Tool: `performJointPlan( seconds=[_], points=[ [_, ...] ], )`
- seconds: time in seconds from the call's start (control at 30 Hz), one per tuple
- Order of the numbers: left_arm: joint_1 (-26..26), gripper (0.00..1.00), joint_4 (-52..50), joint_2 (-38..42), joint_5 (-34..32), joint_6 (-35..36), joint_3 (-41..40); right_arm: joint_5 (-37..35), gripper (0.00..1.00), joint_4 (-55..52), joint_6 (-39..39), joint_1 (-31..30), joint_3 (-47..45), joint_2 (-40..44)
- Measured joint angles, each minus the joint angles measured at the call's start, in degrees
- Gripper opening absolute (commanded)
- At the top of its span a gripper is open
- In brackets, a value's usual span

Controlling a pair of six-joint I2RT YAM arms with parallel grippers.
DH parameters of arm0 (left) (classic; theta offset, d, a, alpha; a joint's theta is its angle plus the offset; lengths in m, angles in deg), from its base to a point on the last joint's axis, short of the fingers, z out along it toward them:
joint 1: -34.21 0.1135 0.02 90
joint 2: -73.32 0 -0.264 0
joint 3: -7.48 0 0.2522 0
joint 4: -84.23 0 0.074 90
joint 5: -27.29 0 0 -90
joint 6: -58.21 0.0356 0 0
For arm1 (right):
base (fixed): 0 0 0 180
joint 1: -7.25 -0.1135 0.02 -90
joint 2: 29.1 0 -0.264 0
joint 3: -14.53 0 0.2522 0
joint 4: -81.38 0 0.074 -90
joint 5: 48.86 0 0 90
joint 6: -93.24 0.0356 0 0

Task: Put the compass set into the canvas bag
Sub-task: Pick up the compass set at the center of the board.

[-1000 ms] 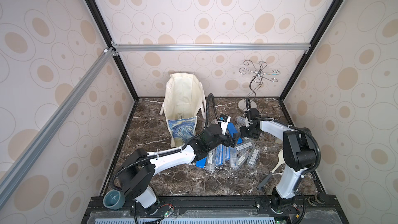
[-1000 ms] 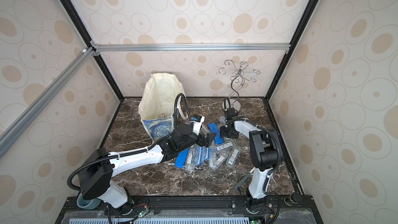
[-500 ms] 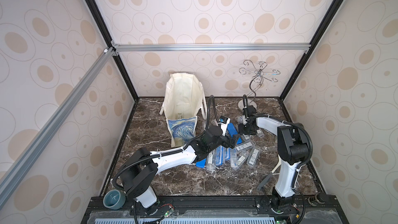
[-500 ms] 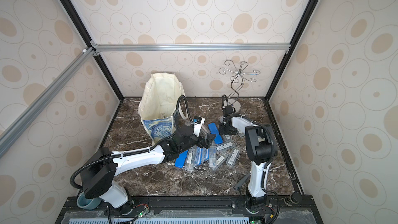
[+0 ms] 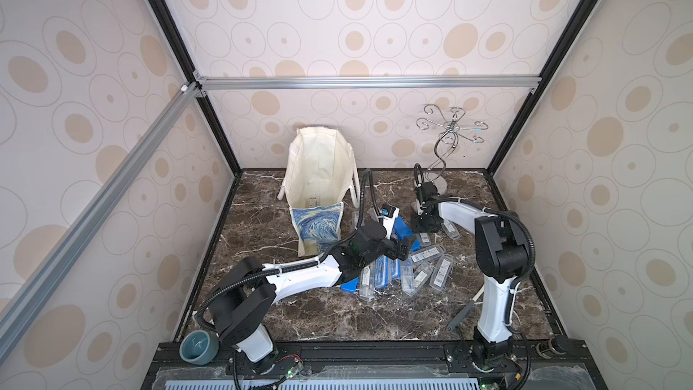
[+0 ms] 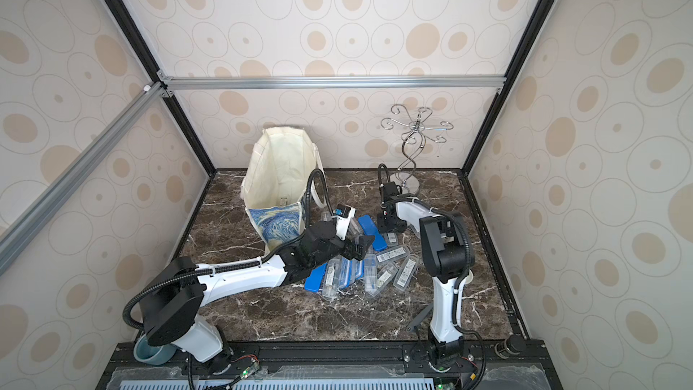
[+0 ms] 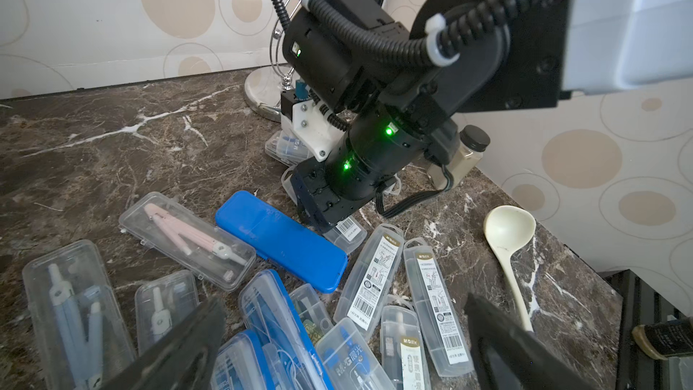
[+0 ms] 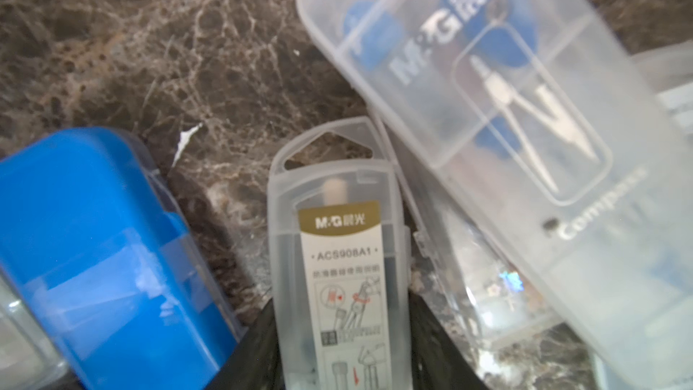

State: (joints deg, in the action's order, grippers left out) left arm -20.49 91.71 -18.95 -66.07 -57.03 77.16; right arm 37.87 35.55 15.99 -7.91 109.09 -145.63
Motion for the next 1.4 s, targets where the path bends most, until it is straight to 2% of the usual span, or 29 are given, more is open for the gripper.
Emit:
performJointPlan(
  seconds=[0.37,0.87,1.1,1.4],
  points=[
    [0.0,1.00,1.0,0.0,-0.6,-0.5,-0.6,2.7,0.43,0.7,0.7,0.1,-0.6,1.1],
    [0.0,1.00,4.2,1.0,-0.8,-2.4,-2.4,15.1,0.43,7.6,8.3,0.0,-4.7,25.6],
    [0.0,0.99,10.4,-0.4,-0.6,-5.3,-2.0,18.1,0.43,10.0,12.7,0.0,-8.1,31.7],
    [0.0,0.90,15.8,-8.0,0.2,-8.4,3.8,20.2,0.43,11.6,15.4,0.0,-9.4,35.7]
  ],
)
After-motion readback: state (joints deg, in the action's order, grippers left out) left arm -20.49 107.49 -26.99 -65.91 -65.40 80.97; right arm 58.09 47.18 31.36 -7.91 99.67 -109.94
